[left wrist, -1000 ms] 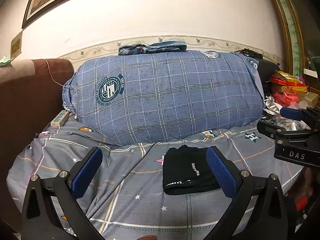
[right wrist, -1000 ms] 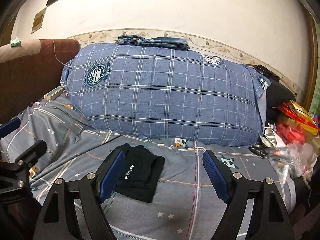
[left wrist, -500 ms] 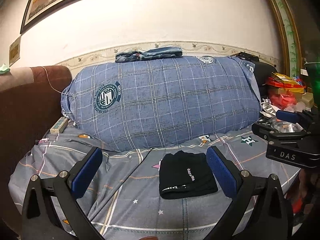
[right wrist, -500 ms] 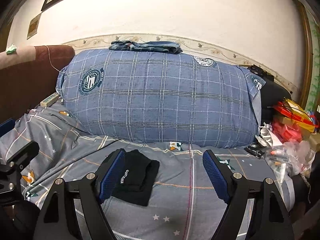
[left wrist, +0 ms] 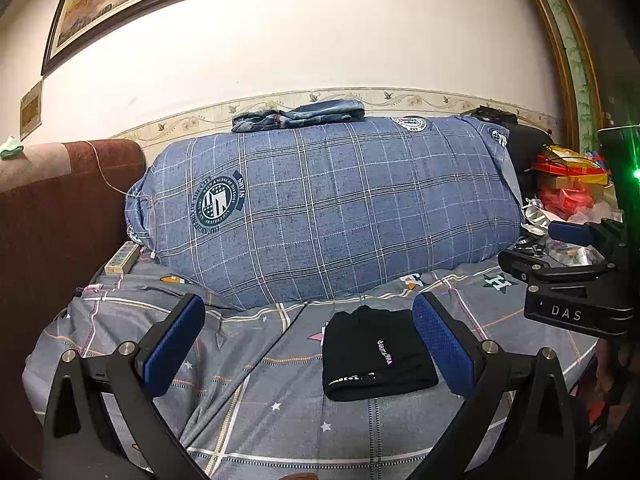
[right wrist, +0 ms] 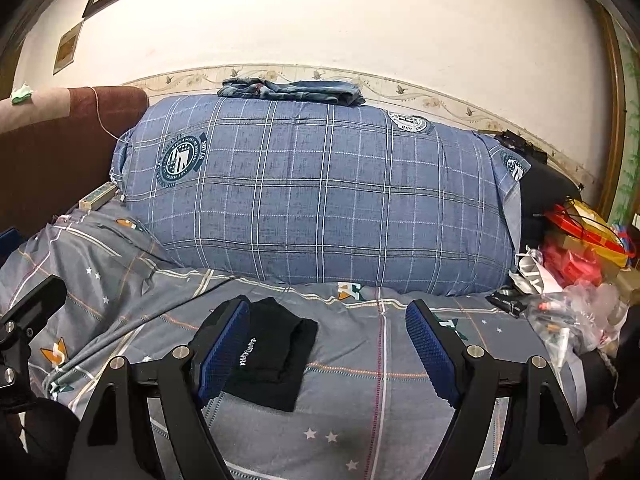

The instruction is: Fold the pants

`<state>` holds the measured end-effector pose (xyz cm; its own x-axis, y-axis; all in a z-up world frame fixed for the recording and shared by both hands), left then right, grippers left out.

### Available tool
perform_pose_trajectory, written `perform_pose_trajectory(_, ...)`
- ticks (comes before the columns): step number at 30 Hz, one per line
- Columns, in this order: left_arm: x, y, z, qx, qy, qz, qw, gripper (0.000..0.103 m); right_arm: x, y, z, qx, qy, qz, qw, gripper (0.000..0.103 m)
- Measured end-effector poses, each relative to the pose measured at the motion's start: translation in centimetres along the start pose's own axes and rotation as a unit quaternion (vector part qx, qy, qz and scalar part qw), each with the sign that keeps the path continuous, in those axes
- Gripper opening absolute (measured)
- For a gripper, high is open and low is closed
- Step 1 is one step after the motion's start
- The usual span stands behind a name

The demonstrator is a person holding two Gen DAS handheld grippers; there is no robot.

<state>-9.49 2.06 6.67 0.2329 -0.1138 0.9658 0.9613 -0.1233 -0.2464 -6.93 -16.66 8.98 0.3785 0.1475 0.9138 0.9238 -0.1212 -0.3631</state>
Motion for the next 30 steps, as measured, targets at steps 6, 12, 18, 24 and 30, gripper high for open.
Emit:
perform_pose_trajectory(6, 0.06, -0.08, -0.24, -0.003, 0.001, 0.000, 1.0000, 0.103, 0.12, -0.34, -0.21, -0.001, 0.001, -0.003, 1.000, 0.082)
perform_pose_trajectory(12, 0.15, -0.18, -0.44, -0.009, -0.001, 0.003, 1.0000, 0.103, 0.23, -0.40, -0.24, -0.002, -0.001, -0.003, 1.000, 0.082)
perform_pose_trajectory(18, 0.23, -0.25, -0.53, -0.014, -0.002, 0.004, 0.9999, 0.103, 0.33, -0.44, -0.19, 0.000, 0.001, -0.004, 1.000, 0.082)
perform_pose_trajectory(24, 0.16, -0.29, -0.76, -0.020, 0.002, 0.006, 0.9998, 0.103, 0.34, -0.53, -0.12, 0.004, 0.003, -0.005, 1.000, 0.082)
perform_pose_trajectory(30, -0.20, -0.31, -0.90, -0.028, 0.003, 0.006, 0.9996, 0.103, 0.29, -0.46, 0.12, 0.006, -0.001, -0.006, 1.000, 0.082)
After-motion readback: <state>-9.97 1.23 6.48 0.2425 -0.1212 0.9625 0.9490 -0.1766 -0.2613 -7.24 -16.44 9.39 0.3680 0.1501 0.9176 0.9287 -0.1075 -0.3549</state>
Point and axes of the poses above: each gripper's, at about its wrist camera, not at the fingertips, and y roughly the way its jaws point, z to its left, x to its top, the point moved 6 cm from there along y, roughly the way its jaws point, and after that the axes turned 5 degrees about -x, right-handed, at the moved point
